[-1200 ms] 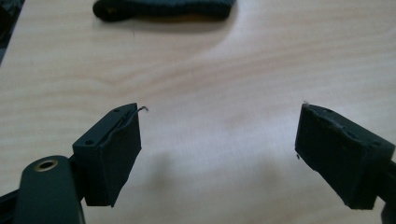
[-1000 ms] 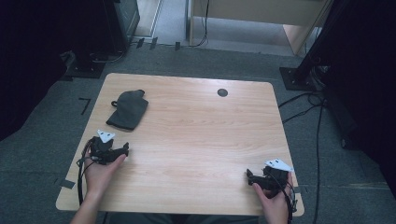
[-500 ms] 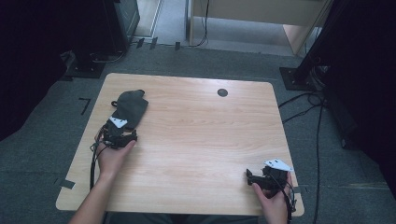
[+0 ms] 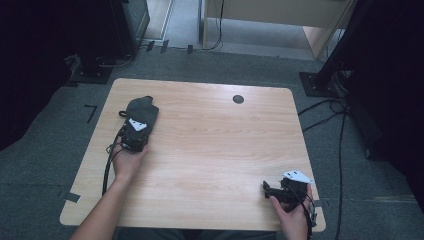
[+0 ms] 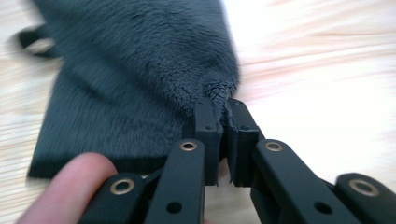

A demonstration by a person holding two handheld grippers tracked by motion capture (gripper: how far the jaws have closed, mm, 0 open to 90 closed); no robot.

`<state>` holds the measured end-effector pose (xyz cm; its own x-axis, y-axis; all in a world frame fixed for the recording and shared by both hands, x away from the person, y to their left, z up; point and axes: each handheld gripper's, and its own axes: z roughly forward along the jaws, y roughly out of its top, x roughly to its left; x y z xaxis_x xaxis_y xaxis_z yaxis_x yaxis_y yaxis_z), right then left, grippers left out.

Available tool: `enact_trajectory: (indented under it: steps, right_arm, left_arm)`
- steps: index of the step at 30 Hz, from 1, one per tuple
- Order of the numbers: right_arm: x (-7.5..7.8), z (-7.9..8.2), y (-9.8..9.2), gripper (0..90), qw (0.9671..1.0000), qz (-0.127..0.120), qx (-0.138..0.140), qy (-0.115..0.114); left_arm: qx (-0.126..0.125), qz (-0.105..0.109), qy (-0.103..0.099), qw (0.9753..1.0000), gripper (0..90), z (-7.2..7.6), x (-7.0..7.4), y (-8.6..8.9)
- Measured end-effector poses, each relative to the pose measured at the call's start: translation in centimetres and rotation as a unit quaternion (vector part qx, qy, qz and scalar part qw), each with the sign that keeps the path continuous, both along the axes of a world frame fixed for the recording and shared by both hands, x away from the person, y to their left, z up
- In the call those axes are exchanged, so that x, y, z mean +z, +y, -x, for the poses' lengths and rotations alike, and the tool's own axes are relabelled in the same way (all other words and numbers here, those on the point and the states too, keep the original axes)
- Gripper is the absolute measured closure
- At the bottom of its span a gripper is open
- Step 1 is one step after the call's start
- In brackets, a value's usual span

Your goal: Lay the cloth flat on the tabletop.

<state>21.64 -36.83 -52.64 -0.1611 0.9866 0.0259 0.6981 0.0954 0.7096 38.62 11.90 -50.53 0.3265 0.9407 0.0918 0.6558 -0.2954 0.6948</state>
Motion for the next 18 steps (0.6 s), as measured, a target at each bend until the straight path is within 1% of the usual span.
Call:
enact_trajectory:
  steps: [1, 2, 3, 5, 7, 9, 11, 12, 15, 16, 18]
  right_arm:
    - [0.0, 0.0, 0.0, 0.0, 1.0000, 0.001, 0.001, 0.000]
    - [0.0, 0.0, 0.0, 0.0, 1.0000, 0.001, 0.001, 0.000]
    - [0.0, 0.0, 0.0, 0.0, 1.0000, 0.001, 0.001, 0.000]
    - [0.0, 0.0, 0.0, 0.0, 1.0000, 0.001, 0.001, 0.000]
    - [0.0, 0.0, 0.0, 0.0, 1.0000, 0.001, 0.001, 0.000]
    - [0.0, 0.0, 0.0, 0.0, 1.0000, 0.001, 0.001, 0.000]
    - [0.0, 0.0, 0.0, 0.0, 1.0000, 0.000, 0.000, 0.000]
    - [0.0, 0.0, 0.0, 0.0, 1.0000, 0.001, 0.000, 0.000]
    - [0.0, 0.0, 0.0, 0.0, 1.0000, 0.001, -0.001, 0.000]
    - [0.0, 0.0, 0.1, 0.0, 1.0000, 0.001, -0.003, 0.000]
    - [0.0, 0.2, 0.3, 0.6, 0.9999, 0.000, -0.015, 0.000]
  left_arm:
    - [-0.026, -0.002, 0.002, 0.9997, 86.4, 0.7, 0.1, -1.1]
    - [-0.026, -0.002, 0.002, 0.9997, 86.4, 0.7, 0.1, -1.1]
    - [-0.039, -0.002, 0.000, 0.9992, 86.4, 1.2, 0.2, -1.8]
    - [-0.062, 0.011, -0.001, 0.9980, 86.4, 2.5, 0.5, -3.1]
    - [-0.092, 0.022, -0.001, 0.9955, 86.4, 4.1, 0.5, -4.5]
    - [-0.120, 0.035, 0.001, 0.9921, 86.4, 5.7, 0.4, -6.0]
    - [-0.147, 0.046, 0.004, 0.9880, 86.3, 7.3, 0.3, -7.5]
    - [-0.158, 0.048, 0.006, 0.9863, 86.2, 8.2, 0.3, -8.3]
    - [-0.186, 0.046, 0.002, 0.9814, 85.7, 10.7, 0.1, -10.4]
    - [-0.194, 0.053, 0.001, 0.9797, 85.6, 11.5, 0.1, -10.9]
    - [-0.218, 0.054, 0.002, 0.9745, 85.6, 13.0, 0.2, -11.8]
